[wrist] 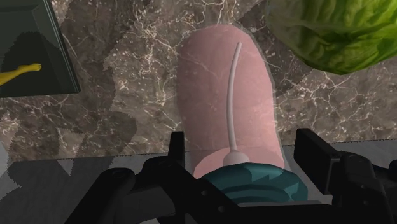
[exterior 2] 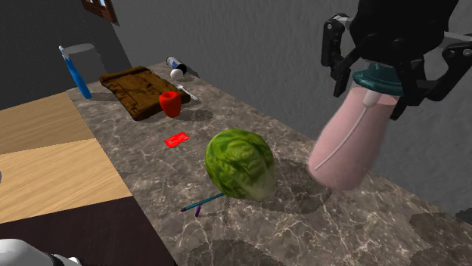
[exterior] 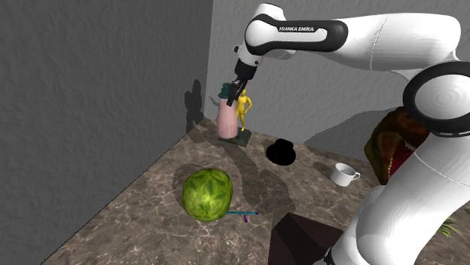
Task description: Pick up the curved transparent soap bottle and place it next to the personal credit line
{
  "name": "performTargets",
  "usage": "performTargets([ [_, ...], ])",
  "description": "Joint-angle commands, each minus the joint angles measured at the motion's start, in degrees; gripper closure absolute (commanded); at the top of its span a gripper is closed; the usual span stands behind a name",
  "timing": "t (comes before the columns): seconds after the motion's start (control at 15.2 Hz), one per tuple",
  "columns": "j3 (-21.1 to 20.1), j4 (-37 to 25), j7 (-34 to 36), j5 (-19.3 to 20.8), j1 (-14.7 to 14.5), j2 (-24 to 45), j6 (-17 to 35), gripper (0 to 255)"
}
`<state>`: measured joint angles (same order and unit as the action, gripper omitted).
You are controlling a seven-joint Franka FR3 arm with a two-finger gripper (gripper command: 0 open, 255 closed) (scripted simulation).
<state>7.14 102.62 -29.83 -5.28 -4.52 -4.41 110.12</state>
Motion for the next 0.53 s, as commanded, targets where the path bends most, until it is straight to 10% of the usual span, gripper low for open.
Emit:
performTargets([
  [0.0,0.0,-1.7,0.2,0.0,0.0,0.2,-1.5,255],
  [0.46,0.1,-8.3,0.6,0.0,0.0,1.1,-7.1,255],
])
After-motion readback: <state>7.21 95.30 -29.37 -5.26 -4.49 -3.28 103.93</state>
